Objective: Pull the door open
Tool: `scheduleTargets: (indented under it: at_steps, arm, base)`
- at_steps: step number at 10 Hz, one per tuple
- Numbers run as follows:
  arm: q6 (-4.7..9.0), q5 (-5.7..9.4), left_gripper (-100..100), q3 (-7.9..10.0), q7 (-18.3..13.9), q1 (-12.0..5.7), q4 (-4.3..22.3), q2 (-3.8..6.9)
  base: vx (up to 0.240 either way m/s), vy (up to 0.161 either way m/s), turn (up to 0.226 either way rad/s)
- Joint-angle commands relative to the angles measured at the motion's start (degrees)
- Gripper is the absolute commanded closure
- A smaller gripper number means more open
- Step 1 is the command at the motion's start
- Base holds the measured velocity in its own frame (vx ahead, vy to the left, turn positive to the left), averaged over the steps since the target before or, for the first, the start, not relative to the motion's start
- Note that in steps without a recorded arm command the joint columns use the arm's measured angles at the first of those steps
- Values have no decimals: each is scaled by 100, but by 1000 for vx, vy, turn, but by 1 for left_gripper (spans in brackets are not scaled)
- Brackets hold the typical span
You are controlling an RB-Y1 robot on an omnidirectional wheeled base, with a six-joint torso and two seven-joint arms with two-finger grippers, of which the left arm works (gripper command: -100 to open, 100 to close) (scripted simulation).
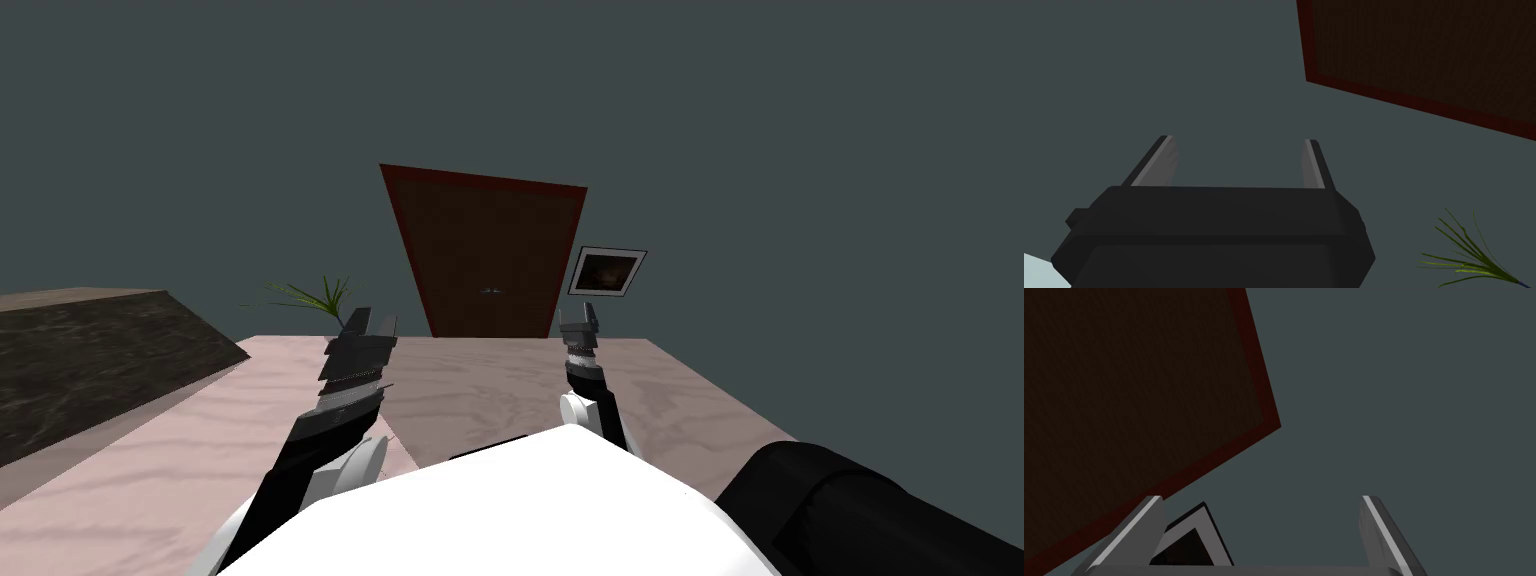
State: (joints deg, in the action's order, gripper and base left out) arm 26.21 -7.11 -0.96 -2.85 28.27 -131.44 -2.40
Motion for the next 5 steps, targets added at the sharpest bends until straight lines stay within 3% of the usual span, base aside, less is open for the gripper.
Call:
scheduleTargets:
  at_steps: [1,5]
  arm:
    - [50,12,-100,-4,-31,-48,162,67]
    - [160,40,-100,-14,-99,-156,521,198]
  base:
    - [87,-2,-12]
    - [147,-34,-6]
